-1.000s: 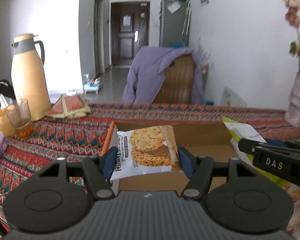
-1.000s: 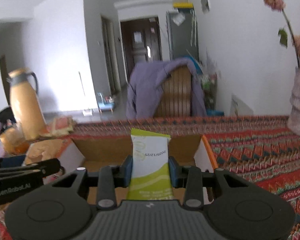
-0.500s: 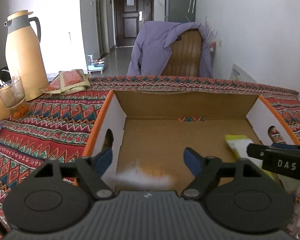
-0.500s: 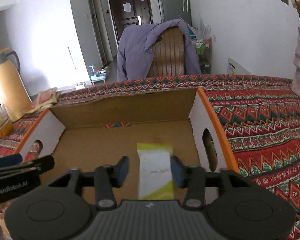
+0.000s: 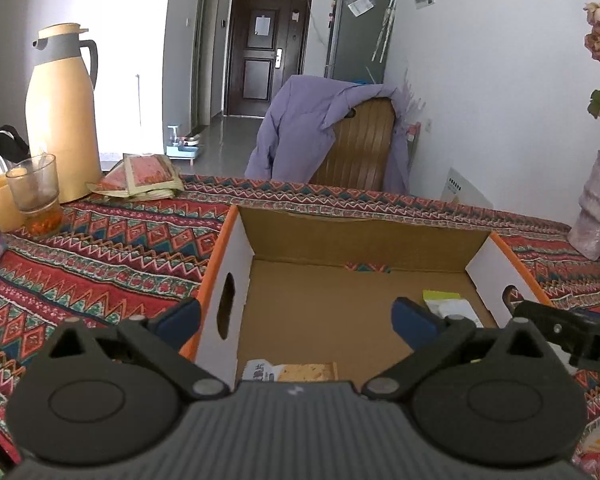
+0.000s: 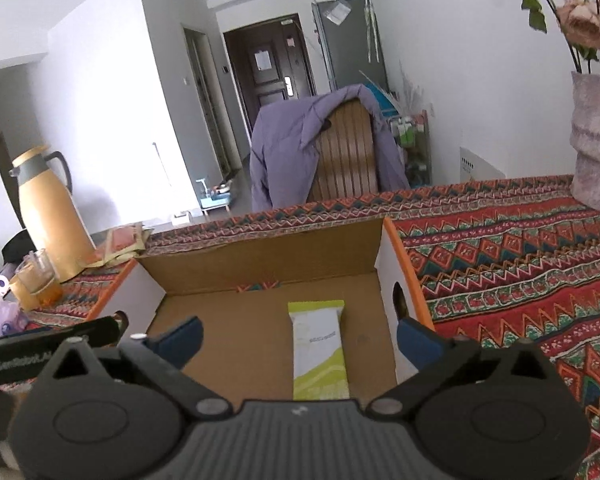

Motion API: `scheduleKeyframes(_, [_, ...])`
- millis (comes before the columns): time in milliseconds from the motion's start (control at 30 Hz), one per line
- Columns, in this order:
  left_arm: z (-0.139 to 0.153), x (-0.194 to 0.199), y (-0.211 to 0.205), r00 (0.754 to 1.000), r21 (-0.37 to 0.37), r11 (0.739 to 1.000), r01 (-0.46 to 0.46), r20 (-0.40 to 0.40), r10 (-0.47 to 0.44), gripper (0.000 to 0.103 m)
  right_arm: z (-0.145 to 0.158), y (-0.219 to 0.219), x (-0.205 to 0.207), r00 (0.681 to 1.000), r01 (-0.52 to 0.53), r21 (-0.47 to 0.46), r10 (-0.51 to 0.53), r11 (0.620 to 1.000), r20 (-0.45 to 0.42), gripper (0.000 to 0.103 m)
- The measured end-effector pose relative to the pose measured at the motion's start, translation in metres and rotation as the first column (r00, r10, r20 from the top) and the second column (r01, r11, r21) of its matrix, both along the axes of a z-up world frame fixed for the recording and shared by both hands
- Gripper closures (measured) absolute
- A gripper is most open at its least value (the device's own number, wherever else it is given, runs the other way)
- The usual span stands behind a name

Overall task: Organize snacks
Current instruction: 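Withdraw both tools from the box back toward the snack pile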

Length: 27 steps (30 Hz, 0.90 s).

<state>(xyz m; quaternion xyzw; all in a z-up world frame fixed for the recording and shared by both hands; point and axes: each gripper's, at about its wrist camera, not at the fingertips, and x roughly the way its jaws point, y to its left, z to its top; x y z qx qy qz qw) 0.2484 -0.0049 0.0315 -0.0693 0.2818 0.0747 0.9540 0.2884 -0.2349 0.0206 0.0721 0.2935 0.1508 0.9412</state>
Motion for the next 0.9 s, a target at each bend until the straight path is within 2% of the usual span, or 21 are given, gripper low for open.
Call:
scheduleKeyframes(500, [0.021, -0.102, 0.009, 0.997, -0.019, 1.0, 0.025, 0.07, -0.024, 0.0, 0.021, -0.001, -0.102, 0.99, -0.064, -0.018, 0.066, 0.998, 0.124, 0.0])
scheduleKeyframes(900, [0.0, -0.17, 0.017, 0.994, -0.027, 0.996, 0.09, 0.066, -0.088, 0.0, 0.013, 0.001, -0.183, 0.979, -0.092, -0.041, 0.098, 0.995, 0.181, 0.0])
